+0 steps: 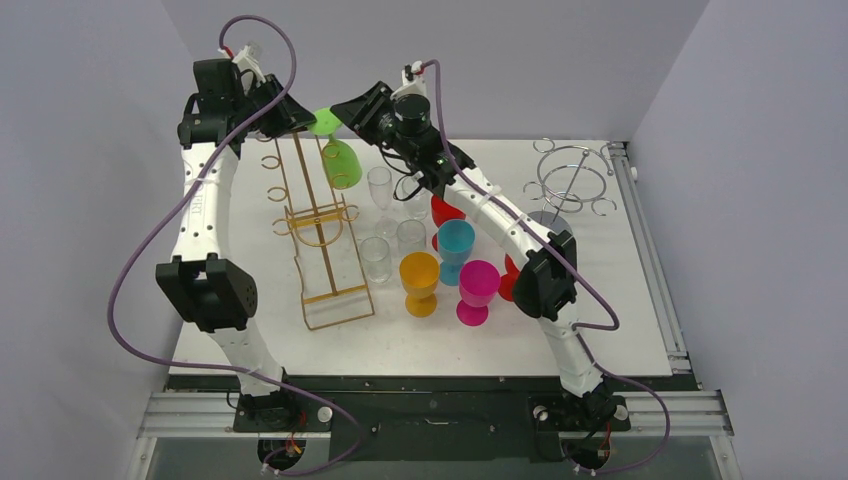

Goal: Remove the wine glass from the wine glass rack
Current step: Pick up the wine glass from the wine rack.

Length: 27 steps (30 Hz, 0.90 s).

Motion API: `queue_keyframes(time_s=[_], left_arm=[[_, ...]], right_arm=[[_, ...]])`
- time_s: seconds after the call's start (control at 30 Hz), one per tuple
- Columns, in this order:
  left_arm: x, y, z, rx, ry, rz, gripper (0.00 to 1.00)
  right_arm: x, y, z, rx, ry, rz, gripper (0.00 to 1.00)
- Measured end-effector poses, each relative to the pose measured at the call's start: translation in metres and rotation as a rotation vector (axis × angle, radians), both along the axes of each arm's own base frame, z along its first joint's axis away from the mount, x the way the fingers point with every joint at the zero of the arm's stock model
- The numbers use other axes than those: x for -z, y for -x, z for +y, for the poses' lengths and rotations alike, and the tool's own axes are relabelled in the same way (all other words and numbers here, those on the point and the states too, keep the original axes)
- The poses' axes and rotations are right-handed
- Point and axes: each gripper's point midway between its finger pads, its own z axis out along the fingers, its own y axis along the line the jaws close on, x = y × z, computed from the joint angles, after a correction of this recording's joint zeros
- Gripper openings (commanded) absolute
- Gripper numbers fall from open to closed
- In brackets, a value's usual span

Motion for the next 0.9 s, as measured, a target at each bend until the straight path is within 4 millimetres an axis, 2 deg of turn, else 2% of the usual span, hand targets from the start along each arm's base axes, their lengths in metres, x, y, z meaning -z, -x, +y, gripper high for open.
queue_keyframes(time_s=[0.17,0.3,0.9], left_arm=[[0.0,0.002,-0.001,0.005,0.003,0.001,0.18],[0.0,0.003,-0.002,0.011,0.006,0.0,0.18],[0.0,0.003,-0.004,0.017,0.008,0.0,0.16]], right_arm=[[0.007,-0.003,0.004,0.003,-0.013,0.019,0.29],[0.012,-0.006,0.005,0.011,-0.018,0.024,0.32],[0.007,-0.005,-0.005,0.047,-0.015,0.01,0.36]])
